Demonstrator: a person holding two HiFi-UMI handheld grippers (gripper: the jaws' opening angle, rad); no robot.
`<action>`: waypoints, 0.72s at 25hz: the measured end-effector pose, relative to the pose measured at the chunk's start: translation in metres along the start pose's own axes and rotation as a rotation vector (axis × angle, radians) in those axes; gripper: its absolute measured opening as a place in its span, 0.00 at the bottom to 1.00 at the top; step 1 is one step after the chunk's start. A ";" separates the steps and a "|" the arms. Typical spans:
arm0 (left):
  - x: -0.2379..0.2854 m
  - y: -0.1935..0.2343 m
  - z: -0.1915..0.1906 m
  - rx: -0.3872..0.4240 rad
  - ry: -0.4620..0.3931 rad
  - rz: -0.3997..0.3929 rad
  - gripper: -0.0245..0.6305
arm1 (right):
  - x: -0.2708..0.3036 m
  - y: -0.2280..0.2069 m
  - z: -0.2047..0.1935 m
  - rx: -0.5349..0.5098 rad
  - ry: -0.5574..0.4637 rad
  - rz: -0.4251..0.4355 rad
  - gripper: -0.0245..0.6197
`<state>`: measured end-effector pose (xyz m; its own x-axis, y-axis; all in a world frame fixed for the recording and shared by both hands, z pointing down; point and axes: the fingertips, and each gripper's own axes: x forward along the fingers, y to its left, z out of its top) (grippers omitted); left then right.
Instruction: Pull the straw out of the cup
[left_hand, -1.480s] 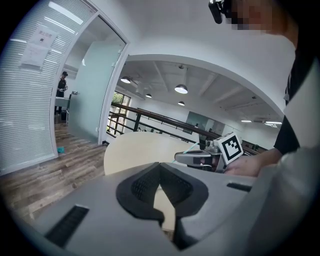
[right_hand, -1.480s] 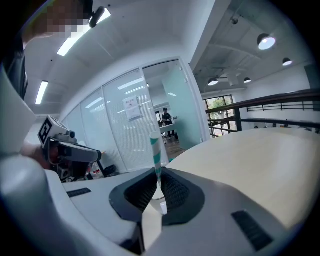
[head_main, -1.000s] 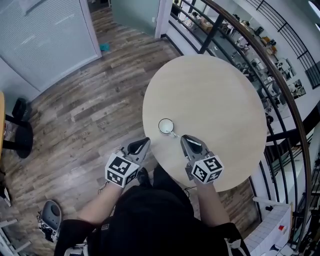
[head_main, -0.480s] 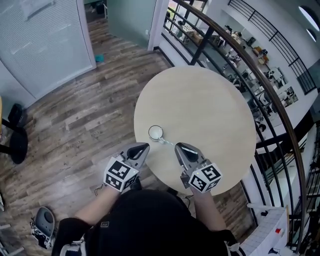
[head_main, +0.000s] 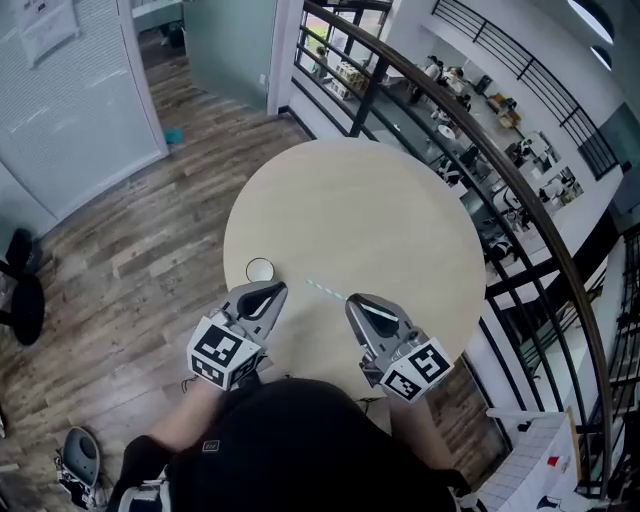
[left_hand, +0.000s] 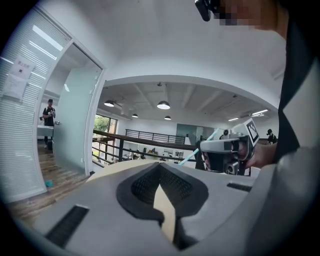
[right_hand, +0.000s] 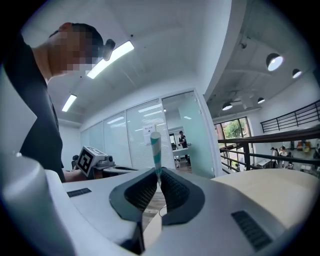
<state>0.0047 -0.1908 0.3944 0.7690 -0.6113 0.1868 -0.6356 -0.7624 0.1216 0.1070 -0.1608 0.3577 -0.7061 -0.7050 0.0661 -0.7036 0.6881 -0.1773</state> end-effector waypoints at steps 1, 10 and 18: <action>0.002 -0.005 0.006 0.002 -0.013 0.008 0.05 | -0.008 -0.004 0.003 0.010 -0.009 0.001 0.10; 0.008 -0.056 0.052 0.057 -0.097 0.022 0.05 | -0.077 -0.008 0.050 -0.024 -0.101 0.005 0.10; 0.009 -0.077 0.074 0.085 -0.137 -0.017 0.05 | -0.097 -0.007 0.076 -0.059 -0.175 -0.017 0.10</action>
<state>0.0656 -0.1538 0.3148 0.7856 -0.6168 0.0501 -0.6186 -0.7847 0.0400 0.1865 -0.1101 0.2784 -0.6730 -0.7322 -0.1047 -0.7224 0.6810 -0.1198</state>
